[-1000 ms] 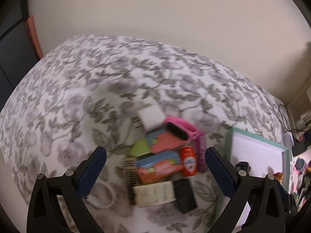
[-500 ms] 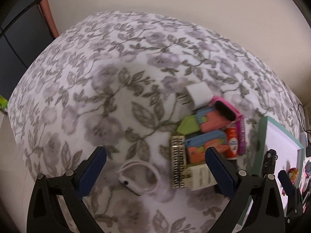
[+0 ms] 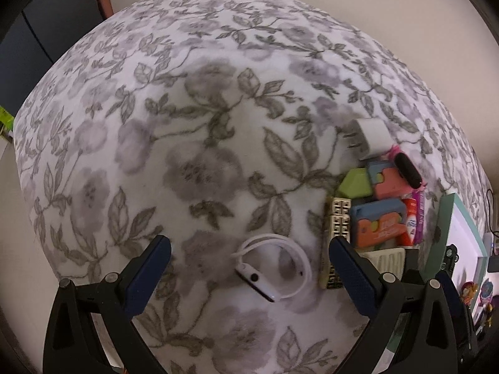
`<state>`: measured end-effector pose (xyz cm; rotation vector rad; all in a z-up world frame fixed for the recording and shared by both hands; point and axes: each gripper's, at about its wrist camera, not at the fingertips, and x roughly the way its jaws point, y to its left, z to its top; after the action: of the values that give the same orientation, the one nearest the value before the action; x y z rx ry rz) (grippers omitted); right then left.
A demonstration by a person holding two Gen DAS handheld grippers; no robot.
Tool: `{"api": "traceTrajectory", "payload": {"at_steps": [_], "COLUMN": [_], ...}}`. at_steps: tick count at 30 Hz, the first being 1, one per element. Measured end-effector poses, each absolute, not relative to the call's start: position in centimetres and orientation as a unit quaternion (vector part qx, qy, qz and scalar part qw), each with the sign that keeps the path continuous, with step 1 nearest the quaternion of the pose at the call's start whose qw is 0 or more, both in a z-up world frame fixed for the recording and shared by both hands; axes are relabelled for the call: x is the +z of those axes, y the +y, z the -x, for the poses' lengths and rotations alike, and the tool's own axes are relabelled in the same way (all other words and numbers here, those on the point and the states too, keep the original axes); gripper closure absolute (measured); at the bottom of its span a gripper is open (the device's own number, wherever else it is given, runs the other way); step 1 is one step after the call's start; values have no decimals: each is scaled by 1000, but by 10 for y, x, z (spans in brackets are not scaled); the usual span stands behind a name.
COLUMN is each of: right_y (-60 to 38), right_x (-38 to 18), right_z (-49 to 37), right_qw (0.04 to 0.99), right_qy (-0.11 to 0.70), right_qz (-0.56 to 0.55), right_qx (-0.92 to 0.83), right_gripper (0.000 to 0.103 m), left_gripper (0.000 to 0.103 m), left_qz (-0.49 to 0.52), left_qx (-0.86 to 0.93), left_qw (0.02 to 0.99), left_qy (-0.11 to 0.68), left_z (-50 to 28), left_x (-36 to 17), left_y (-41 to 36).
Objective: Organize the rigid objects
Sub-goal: 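Move both grippers back over the pile of objects, then grasp the white smartwatch with the left gripper while the right gripper grasps the black charger plug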
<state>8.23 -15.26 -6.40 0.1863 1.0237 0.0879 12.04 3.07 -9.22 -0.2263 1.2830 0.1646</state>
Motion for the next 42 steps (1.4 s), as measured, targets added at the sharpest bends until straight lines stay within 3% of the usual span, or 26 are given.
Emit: {"api": "traceTrajectory", "payload": {"at_steps": [5, 9, 14, 19, 42], "right_y": [-151, -156, -161, -168, -162], "right_x": [-70, -73, -72, -74, -78], "right_z": [-85, -85, -85, -85, -83], "right_qw": [862, 858, 857, 852, 841], "right_qy": [497, 500, 500, 502, 513], "right_qz": [-85, -108, -120, -144, -163], "right_qx": [41, 44, 36, 34, 57], "right_gripper": [39, 40, 46, 51, 63], "left_gripper": [2, 3, 25, 38, 38], "left_qz": [121, 127, 120, 116, 121], "left_qx": [70, 50, 36, 33, 36], "left_qw": [776, 765, 754, 757, 758], "left_qy": [615, 630, 644, 642, 640], "left_z": [-120, -120, -121, -121, -122], "left_x": [-104, -114, -124, -125, -127], "left_y": [33, 27, 17, 11, 12]}}
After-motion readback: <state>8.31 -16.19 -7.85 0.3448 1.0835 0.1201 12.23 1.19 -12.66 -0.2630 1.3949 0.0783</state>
